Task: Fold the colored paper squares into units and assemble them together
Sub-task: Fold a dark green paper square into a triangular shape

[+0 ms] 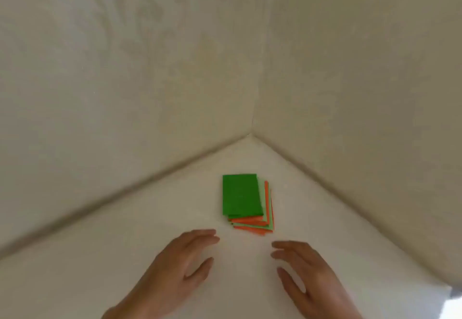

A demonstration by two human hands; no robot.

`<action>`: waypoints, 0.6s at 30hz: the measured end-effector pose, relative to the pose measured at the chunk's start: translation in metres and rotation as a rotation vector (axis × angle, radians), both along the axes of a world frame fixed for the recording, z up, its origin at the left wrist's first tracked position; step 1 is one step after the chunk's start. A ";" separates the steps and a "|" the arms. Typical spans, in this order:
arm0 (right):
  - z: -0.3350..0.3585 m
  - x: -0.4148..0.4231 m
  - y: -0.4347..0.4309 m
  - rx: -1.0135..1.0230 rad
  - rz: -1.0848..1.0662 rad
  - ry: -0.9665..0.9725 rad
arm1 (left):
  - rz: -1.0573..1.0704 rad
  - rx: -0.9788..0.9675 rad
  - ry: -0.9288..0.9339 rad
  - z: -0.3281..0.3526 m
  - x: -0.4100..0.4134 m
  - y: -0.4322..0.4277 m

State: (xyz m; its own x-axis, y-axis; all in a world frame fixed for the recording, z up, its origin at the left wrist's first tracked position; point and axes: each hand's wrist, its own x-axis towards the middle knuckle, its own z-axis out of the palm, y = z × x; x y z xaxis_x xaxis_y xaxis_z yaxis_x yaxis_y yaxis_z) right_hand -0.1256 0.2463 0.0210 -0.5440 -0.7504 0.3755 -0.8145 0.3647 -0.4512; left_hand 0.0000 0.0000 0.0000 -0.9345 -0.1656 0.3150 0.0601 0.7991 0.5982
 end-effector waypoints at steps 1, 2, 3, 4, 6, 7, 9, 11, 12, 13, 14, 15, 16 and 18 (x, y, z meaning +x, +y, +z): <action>-0.005 -0.013 -0.010 -0.023 0.019 0.016 | -0.018 -0.031 0.021 -0.004 -0.012 -0.005; -0.006 -0.021 -0.021 0.028 0.031 0.031 | -0.036 -0.075 0.006 -0.006 -0.021 -0.007; -0.007 -0.033 -0.033 0.058 0.014 0.067 | -0.030 -0.111 0.006 -0.007 -0.031 -0.011; -0.003 -0.045 -0.047 0.076 -0.026 0.116 | -0.004 -0.131 0.011 -0.005 -0.039 -0.017; -0.005 -0.047 -0.068 0.147 -0.025 0.111 | 0.036 -0.128 0.001 -0.013 -0.040 -0.019; -0.007 -0.047 -0.075 0.165 -0.020 0.086 | 0.060 -0.112 0.004 -0.016 -0.038 -0.021; -0.012 -0.047 -0.084 0.208 -0.026 0.051 | 0.099 -0.096 -0.003 -0.020 -0.033 -0.027; -0.019 -0.048 -0.087 0.238 -0.041 0.058 | 0.117 -0.095 -0.012 -0.019 -0.032 -0.029; -0.023 -0.048 -0.089 0.253 -0.042 0.064 | 0.117 -0.095 -0.011 -0.020 -0.031 -0.028; -0.027 -0.049 -0.089 0.263 -0.043 0.074 | 0.119 -0.096 -0.006 -0.021 -0.031 -0.028; -0.030 -0.050 -0.090 0.252 -0.039 0.090 | 0.121 -0.096 0.006 -0.021 -0.031 -0.029; -0.032 -0.051 -0.091 0.245 -0.033 0.107 | 0.123 -0.097 0.015 -0.021 -0.031 -0.028; -0.032 -0.053 -0.091 0.249 -0.029 0.127 | 0.116 -0.101 0.020 -0.021 -0.031 -0.029; -0.035 -0.055 -0.092 0.239 -0.021 0.178 | 0.086 -0.135 0.012 -0.021 -0.031 -0.028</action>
